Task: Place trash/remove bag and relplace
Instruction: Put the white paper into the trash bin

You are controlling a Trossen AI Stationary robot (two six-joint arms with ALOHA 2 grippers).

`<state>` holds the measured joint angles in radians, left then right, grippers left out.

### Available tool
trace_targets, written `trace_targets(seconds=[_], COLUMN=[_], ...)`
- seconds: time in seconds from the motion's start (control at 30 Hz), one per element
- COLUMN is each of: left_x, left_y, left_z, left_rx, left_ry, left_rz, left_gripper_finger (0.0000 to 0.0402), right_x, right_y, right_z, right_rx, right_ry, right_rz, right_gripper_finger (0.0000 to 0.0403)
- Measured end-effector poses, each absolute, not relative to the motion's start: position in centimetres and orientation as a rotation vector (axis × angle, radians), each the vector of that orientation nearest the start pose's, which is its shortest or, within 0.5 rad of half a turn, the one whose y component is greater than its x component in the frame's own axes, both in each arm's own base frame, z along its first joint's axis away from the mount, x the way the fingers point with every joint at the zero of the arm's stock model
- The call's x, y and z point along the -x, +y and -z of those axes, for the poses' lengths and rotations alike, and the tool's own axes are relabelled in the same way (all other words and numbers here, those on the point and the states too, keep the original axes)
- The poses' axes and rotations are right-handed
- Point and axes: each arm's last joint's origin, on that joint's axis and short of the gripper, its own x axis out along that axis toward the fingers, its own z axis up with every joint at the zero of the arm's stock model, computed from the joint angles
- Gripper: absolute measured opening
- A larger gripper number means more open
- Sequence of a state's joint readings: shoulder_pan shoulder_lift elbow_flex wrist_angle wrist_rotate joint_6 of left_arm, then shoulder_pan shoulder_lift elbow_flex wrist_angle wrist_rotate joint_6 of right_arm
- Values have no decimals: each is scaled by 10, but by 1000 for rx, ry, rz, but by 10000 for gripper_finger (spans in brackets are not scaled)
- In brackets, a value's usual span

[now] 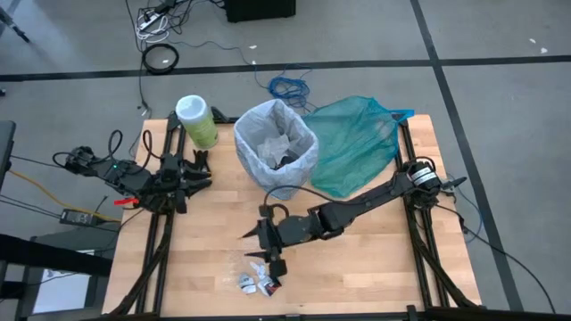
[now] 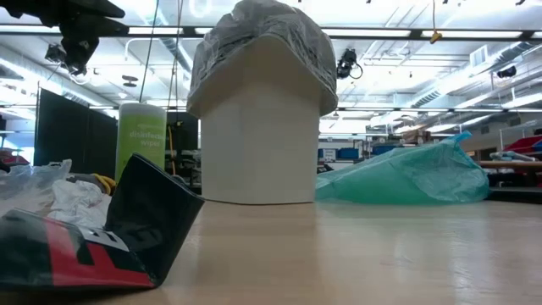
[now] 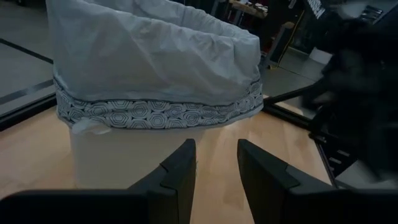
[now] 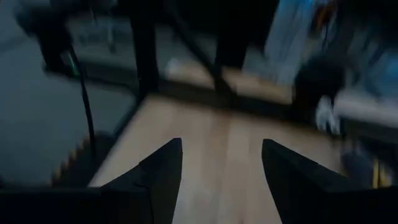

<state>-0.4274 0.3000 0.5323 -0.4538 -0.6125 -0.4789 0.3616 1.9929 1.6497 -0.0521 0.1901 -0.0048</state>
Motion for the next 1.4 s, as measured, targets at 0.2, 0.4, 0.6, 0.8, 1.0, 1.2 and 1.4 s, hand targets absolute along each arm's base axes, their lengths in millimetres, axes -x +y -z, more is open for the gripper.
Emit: trace_targets(seconds=[0.2,0.4,0.6,0.8,1.0,1.2,1.4], left_x=[-81,-80,-79,-79,-81,-84,-85], left_y=[-18,-18,-18,-18,-18,-20,-20], left_z=[-275,-272,-268,-267,-261,-252,-250], left_rx=[357,337,313,306,299,316,333], left_ry=[155,187,224,236,246,256,246], left_rz=[-232,-239,-248,-250,-256,-262,-259], left_gripper_finger=[126,126,126,126,126,126,126], right_x=[-455,-462,-464,-462,-458,-454,-456], right_y=[163,184,190,199,199,194,188], right_z=[-210,-179,-166,-142,-127,-126,-130], right_rx=[-84,-164,-162,-192,-197,-193,-283], right_ry=[613,698,699,760,838,895,910], right_rz=[-177,-206,-179,-170,-109,-50,-35], right_gripper_finger=[204,203,203,203,195,113,10])
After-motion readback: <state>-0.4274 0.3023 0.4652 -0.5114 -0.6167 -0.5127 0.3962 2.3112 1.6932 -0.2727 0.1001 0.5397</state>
